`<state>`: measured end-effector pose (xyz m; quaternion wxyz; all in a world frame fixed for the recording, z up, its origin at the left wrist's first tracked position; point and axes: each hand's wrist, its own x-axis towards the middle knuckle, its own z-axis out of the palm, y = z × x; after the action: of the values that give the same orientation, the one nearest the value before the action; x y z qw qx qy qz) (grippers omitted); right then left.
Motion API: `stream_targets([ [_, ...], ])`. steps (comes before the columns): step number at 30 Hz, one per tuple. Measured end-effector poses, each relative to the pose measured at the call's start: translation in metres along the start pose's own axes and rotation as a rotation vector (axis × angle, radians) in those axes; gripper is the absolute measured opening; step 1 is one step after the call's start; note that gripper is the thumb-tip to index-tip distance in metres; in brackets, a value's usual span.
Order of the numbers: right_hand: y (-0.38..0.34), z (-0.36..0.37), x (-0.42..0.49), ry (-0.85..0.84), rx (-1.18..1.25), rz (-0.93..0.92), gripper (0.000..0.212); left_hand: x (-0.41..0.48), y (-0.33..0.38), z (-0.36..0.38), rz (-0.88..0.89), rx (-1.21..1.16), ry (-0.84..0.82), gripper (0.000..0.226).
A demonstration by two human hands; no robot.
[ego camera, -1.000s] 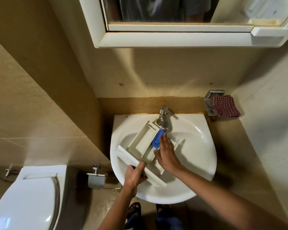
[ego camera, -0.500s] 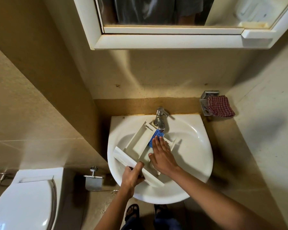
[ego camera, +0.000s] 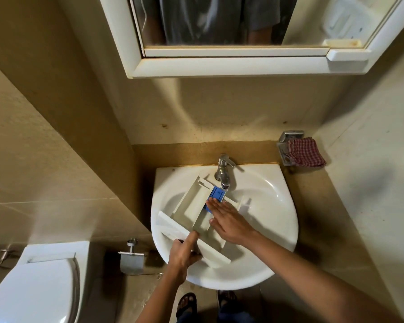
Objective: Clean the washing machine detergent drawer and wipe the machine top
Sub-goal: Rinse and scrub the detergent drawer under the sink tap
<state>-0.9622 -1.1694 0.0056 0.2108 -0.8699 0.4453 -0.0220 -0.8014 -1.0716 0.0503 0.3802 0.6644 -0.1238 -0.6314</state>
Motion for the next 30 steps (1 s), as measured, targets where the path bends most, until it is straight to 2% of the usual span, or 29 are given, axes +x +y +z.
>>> stream_targets([
  [1,0.008,-0.004,-0.003,0.048,0.024,0.01,0.085,-0.002,0.001,0.001,0.0,0.003,0.001,0.043],
  [3,0.017,-0.011,-0.004,0.136,0.106,0.091,0.06,-0.004,0.005,0.004,-0.018,0.032,0.013,0.043],
  [6,0.023,-0.013,-0.002,0.288,0.289,0.208,0.033,-0.008,0.012,0.009,-0.041,0.098,0.016,0.055],
  [8,0.025,-0.02,0.004,0.43,0.466,0.383,0.022,-0.009,0.015,0.009,-0.026,0.143,-0.003,0.06],
  [10,0.029,-0.032,0.011,0.498,0.611,0.607,0.017,-0.008,0.016,0.007,-0.009,0.205,-0.027,0.064],
  [12,0.037,-0.042,0.018,0.432,0.666,0.742,0.015,-0.005,0.017,0.002,-0.002,0.269,-0.057,0.061],
  [17,0.053,-0.059,0.018,0.106,0.584,0.719,0.019,0.003,0.022,-0.002,-0.114,0.269,-0.126,0.054],
  [20,0.057,-0.069,0.02,-0.048,0.609,0.729,0.023,0.01,0.029,-0.002,-0.16,0.251,-0.128,0.071],
  [25,0.061,-0.077,0.018,-0.079,0.548,0.767,0.025,0.024,0.038,-0.003,-0.206,0.242,-0.163,0.095],
  [27,0.062,-0.079,0.016,-0.067,0.526,0.788,0.024,0.032,0.038,-0.003,-0.214,0.269,-0.173,0.091],
  [30,0.063,-0.083,0.013,-0.059,0.507,0.83,0.015,0.039,0.039,-0.002,-0.187,0.304,-0.17,0.073],
])
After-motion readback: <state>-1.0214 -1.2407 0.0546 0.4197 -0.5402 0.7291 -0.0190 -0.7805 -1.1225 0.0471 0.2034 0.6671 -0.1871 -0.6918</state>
